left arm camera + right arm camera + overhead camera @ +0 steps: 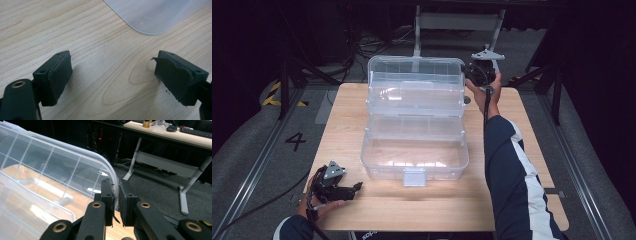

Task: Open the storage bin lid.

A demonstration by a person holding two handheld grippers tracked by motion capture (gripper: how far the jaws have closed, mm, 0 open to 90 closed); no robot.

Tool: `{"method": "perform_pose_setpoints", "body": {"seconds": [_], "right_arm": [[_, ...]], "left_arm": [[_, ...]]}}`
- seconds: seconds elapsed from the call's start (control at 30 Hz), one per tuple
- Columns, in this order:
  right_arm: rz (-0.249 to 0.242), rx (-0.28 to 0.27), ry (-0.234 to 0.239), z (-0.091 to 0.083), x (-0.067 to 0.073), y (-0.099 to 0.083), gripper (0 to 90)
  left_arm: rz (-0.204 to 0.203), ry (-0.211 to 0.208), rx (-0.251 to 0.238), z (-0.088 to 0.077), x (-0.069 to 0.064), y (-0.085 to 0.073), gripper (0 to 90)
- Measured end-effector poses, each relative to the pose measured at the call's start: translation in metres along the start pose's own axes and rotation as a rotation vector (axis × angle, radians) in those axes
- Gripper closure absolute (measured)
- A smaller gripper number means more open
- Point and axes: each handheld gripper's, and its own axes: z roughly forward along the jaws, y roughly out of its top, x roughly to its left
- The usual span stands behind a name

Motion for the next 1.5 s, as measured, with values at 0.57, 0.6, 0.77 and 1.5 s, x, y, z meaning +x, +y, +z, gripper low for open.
{"method": "perform_pose_setpoints", "body": {"seconds": [0.57,0.6,0.77,1.5], "right_arm": [[0.004,0.024,-0.006,0.021,-0.005,-0.01,83.4],[0.003,0.025,-0.007,0.022,-0.006,-0.011,83.4],[0.01,0.036,-0.003,0.03,-0.008,-0.016,83.4],[-0.007,0.093,0.027,0.038,-0.005,-0.029,90.0]], "left_arm": [[-0.006,-0.01,0.002,0.001,0.0,0.001,14.8],[-0.005,-0.011,0.003,0.001,0.0,0.001,14.8],[0.002,-0.011,0.004,0.001,0.001,0.001,14.8],[0.001,-0.01,0.003,0.001,0.001,0.001,15.1]]}}
